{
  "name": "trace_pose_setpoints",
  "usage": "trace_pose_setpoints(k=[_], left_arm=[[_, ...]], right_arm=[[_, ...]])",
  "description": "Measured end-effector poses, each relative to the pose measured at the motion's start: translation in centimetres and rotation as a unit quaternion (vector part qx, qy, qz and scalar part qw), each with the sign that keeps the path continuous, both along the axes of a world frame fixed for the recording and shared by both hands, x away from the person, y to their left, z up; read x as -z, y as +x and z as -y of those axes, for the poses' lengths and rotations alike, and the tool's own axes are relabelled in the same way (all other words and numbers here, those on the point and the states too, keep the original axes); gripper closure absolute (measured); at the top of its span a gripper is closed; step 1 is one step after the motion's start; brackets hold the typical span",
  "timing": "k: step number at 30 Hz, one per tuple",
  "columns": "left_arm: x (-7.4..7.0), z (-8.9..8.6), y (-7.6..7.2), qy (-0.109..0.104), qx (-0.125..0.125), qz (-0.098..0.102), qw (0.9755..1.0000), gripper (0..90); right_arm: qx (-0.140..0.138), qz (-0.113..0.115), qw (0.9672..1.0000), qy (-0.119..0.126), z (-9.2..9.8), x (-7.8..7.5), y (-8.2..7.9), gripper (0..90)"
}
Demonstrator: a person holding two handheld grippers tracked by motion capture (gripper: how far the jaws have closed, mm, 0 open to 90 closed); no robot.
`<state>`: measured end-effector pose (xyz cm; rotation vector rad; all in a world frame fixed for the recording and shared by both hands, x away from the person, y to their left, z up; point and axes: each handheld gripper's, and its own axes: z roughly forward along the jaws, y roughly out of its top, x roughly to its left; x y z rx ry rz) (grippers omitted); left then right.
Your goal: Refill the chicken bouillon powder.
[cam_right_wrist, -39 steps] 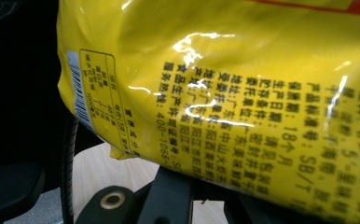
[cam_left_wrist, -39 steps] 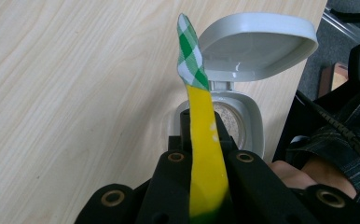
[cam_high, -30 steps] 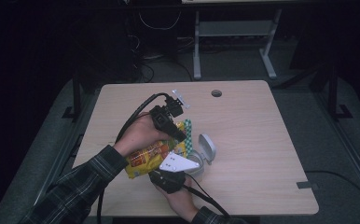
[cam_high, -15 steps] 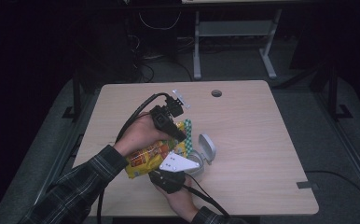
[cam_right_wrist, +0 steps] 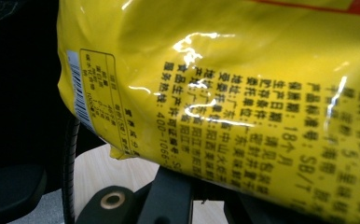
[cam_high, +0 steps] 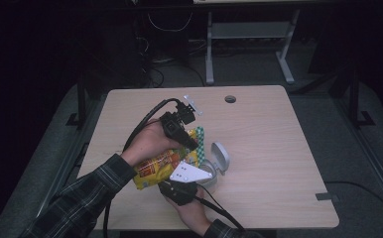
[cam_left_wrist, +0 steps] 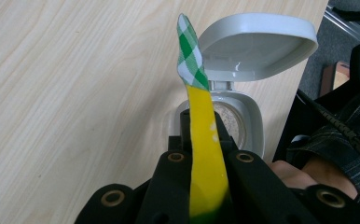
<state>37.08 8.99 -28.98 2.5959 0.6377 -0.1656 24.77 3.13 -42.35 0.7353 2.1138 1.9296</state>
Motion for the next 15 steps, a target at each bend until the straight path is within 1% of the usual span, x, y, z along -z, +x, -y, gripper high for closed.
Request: trace_pose_setpoints(k=[15], left_arm=[[-0.02, 0.1, 0.22, 0.0, -0.002, -0.001, 1.0, 89.9]], right_arm=[[0.0, -0.002, 1.0, 0.002, 0.03, -0.03, 0.18, 89.8]])
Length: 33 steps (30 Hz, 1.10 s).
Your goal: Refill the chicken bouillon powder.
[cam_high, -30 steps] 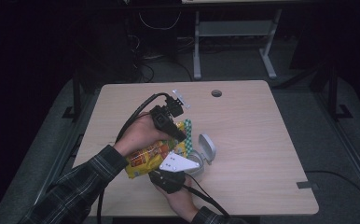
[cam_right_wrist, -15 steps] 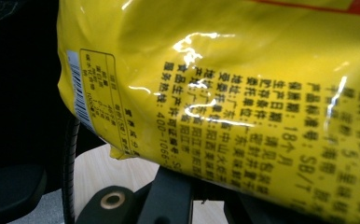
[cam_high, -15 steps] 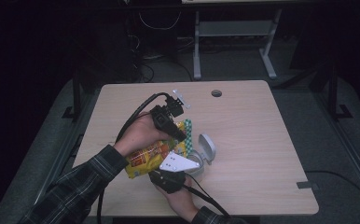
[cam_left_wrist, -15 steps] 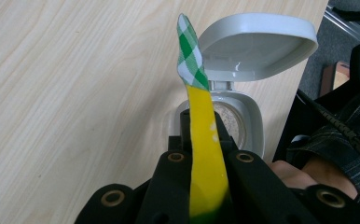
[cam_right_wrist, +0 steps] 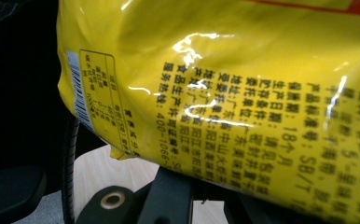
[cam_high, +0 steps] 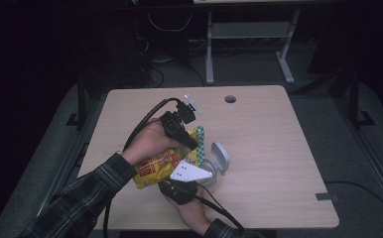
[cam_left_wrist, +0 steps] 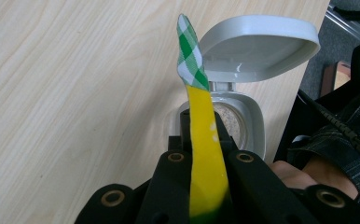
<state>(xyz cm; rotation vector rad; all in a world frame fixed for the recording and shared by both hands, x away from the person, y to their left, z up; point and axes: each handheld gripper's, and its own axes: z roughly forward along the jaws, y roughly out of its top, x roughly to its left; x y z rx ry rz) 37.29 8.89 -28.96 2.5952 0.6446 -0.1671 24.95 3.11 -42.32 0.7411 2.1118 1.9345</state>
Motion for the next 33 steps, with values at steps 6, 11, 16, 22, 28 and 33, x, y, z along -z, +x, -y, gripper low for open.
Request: trace_pose_setpoints(k=[6, 11, 16, 22, 28, 33], left_arm=[[-0.05, -0.14, 0.33, 0.0, -0.002, 0.001, 1.0, 89.9], [-0.21, -0.32, 0.51, -0.001, -0.005, 0.002, 1.0, 89.9], [-0.17, -0.37, 0.64, 0.002, -0.007, 0.0, 1.0, 89.9], [-0.17, -0.34, 0.78, 0.003, -0.007, -0.001, 1.0, 89.9], [-0.17, -0.31, 0.77, 0.005, -0.007, -0.001, 1.0, 89.9], [-0.17, -0.32, 0.75, 0.006, -0.008, -0.002, 0.9999, 89.9]], right_arm=[[-0.002, -0.002, 1.0, 0.002, -0.06, -0.06, 0.37, 89.8], [-0.004, 0.0, 1.0, 0.002, -0.2, -0.14, 0.63, 89.8], [-0.005, -0.002, 1.0, 0.004, -0.33, -0.15, 0.75, 89.8], [-0.006, -0.003, 1.0, 0.006, -0.34, -0.16, 0.91, 89.8], [-0.005, -0.002, 1.0, 0.006, -0.3, -0.16, 0.88, 89.8], [-0.007, -0.004, 0.9999, 0.008, -0.35, -0.17, 0.86, 89.8]])
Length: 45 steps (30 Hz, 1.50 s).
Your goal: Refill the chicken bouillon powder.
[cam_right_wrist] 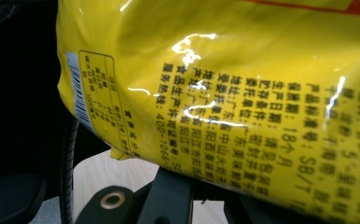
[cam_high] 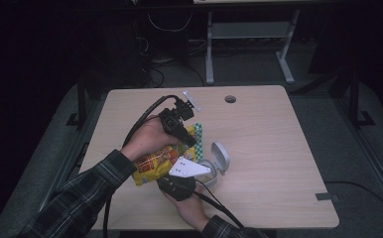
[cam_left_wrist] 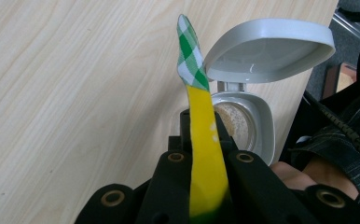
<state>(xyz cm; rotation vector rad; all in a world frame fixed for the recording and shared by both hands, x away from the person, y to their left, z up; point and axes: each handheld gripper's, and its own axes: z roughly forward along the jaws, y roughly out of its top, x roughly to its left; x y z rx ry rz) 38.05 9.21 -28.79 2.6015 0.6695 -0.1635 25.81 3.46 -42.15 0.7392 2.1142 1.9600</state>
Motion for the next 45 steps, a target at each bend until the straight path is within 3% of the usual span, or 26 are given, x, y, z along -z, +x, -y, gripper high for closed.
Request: trace_pose_setpoints(k=[45], left_arm=[[-0.19, 0.17, -0.13, 0.002, 0.004, 0.004, 1.0, 89.9]], right_arm=[[0.001, 0.002, 1.0, 0.001, 0.09, -0.13, -0.09, 89.8]])
